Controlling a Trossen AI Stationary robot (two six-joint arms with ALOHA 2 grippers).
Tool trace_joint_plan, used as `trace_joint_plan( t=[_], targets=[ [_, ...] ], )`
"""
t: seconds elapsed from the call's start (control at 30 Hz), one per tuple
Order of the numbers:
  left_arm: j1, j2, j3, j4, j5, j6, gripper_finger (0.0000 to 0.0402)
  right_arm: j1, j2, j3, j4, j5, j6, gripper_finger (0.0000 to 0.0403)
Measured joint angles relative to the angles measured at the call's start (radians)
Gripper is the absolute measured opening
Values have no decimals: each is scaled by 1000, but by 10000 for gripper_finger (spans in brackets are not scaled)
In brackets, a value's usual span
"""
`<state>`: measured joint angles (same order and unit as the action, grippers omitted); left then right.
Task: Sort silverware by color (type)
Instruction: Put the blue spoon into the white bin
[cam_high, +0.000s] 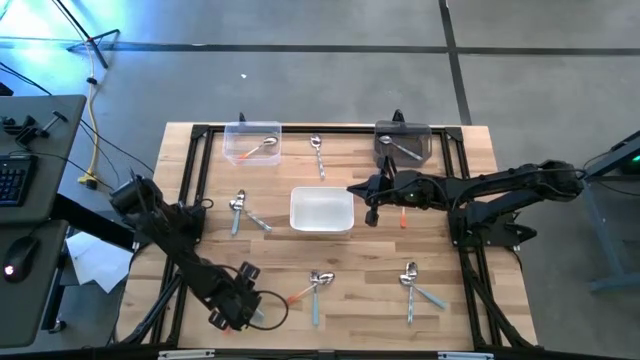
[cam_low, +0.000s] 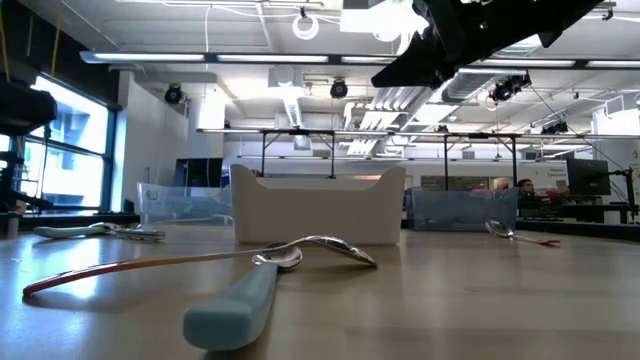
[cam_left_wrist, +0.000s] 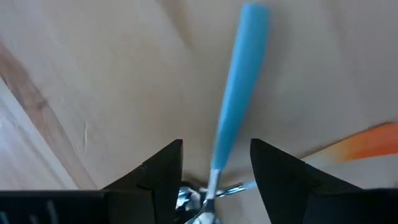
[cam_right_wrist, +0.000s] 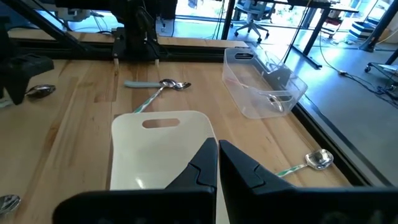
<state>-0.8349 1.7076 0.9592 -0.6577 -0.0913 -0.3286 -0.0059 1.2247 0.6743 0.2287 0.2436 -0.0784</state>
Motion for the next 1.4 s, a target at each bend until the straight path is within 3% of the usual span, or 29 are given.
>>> trace_joint_plan(
  t=[0.3,0.8,1.17,1.4],
  targets=[
    [0,28,2,-38,-7,4,164,-1,0,0,25,0,-43,0],
    [-4,29,6,-32,-49,-7,10,-14,-2,0,63,2,-105,0],
    [41,29,221,-289,-53,63,8,-13,-2,0,72,2,-102,0],
    [214,28,317,-412,-89,250,8,-8,-2,0,72,1,-79,0]
  ],
)
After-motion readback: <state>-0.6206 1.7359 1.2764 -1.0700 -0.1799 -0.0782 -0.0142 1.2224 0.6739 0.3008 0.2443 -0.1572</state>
